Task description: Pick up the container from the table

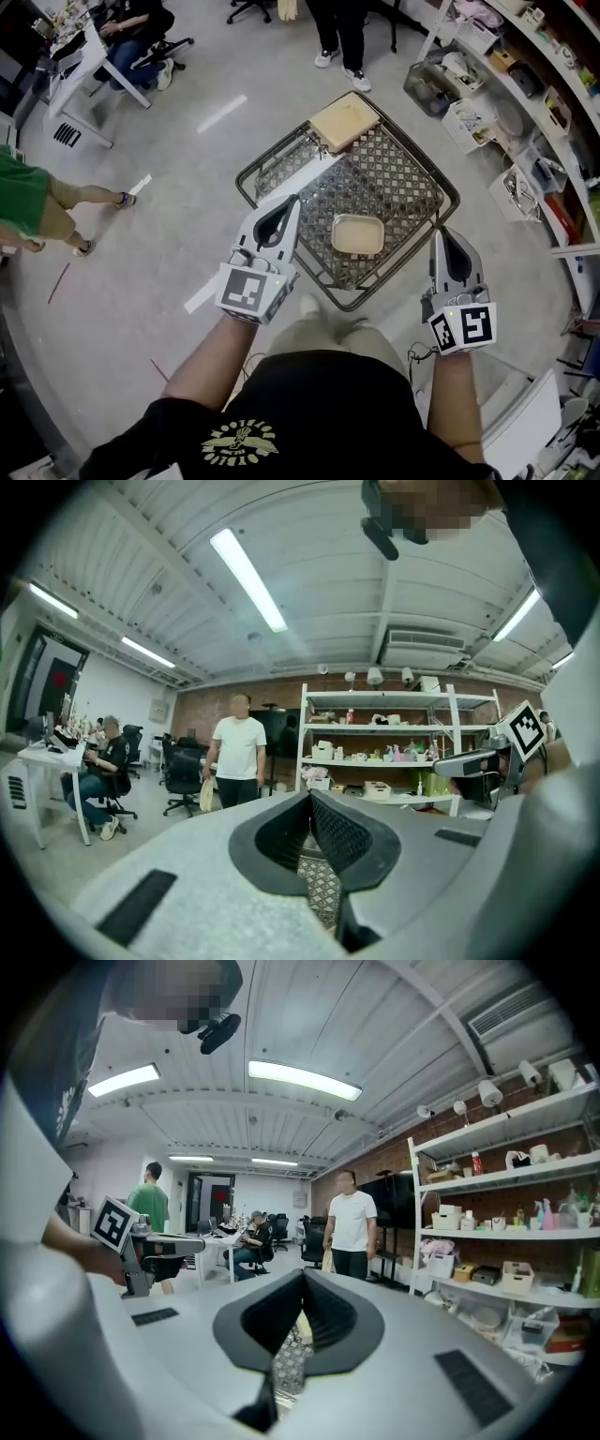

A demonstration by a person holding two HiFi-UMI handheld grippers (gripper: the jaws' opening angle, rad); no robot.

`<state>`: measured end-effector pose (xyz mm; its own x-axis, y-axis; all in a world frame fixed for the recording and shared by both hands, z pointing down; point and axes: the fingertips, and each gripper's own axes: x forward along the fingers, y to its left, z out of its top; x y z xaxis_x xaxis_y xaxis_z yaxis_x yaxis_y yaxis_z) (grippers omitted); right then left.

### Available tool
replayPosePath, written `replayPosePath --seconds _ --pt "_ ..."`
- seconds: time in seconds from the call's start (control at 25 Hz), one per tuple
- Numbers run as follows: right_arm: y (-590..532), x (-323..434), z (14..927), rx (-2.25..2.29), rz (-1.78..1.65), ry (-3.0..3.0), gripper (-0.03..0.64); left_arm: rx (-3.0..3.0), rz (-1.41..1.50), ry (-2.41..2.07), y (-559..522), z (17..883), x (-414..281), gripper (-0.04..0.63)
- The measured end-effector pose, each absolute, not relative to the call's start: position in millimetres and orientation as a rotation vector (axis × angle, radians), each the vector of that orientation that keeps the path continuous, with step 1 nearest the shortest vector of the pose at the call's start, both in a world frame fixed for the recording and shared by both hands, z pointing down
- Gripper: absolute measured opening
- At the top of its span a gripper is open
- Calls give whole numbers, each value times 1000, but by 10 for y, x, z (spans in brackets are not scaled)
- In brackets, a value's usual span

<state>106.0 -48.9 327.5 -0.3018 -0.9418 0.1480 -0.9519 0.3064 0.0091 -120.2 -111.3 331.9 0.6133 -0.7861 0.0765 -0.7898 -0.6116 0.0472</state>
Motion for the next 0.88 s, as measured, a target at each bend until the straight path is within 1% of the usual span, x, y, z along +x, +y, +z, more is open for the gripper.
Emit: replayPosePath --seconds 0.24,0.56,0.88 --pt "-599 1153 3317 1759 120 -2448 11 2740 82 -1324 -1163 3435 -1081 9" --pt "-751 1351 3414 1668 150 -2526 11 2660 84 -1413 -1204 3481 -957 9" --pt "-900 1718 3448 1597 172 -2589 11 2588 99 -1458 -1217 3540 -590 9"
